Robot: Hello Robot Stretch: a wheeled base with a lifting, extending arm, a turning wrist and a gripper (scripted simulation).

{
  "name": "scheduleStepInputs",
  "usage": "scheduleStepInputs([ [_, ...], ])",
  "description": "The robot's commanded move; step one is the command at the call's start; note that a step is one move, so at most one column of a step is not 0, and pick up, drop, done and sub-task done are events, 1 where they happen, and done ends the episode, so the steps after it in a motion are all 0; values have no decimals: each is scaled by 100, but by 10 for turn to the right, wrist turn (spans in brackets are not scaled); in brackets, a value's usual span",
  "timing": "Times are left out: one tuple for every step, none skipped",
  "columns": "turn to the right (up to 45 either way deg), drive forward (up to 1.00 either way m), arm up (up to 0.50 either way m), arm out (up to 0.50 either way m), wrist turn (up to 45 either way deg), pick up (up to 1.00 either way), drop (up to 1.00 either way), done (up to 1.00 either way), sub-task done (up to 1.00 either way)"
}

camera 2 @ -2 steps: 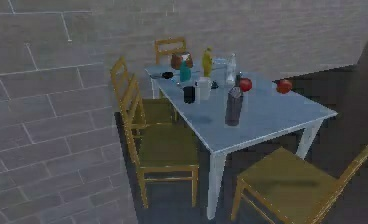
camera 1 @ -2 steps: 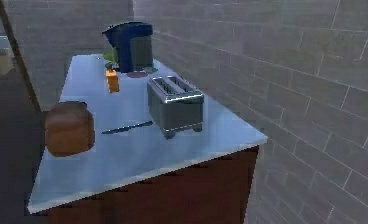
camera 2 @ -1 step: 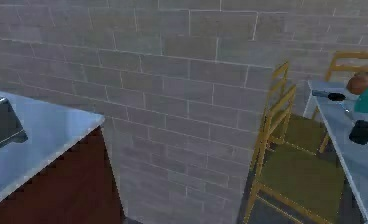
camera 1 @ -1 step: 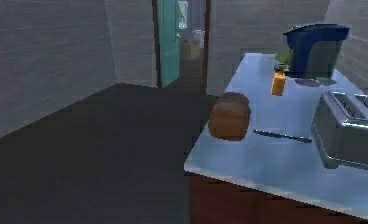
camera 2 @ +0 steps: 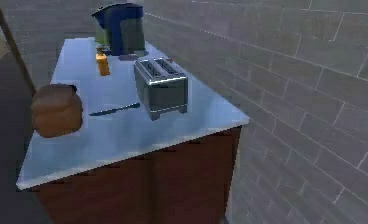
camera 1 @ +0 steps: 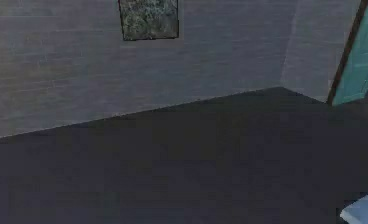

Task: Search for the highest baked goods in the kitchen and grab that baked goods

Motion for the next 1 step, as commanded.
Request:
scheduleStepInputs([
  [-270,0,0,0,0,0,0,0,0],
])
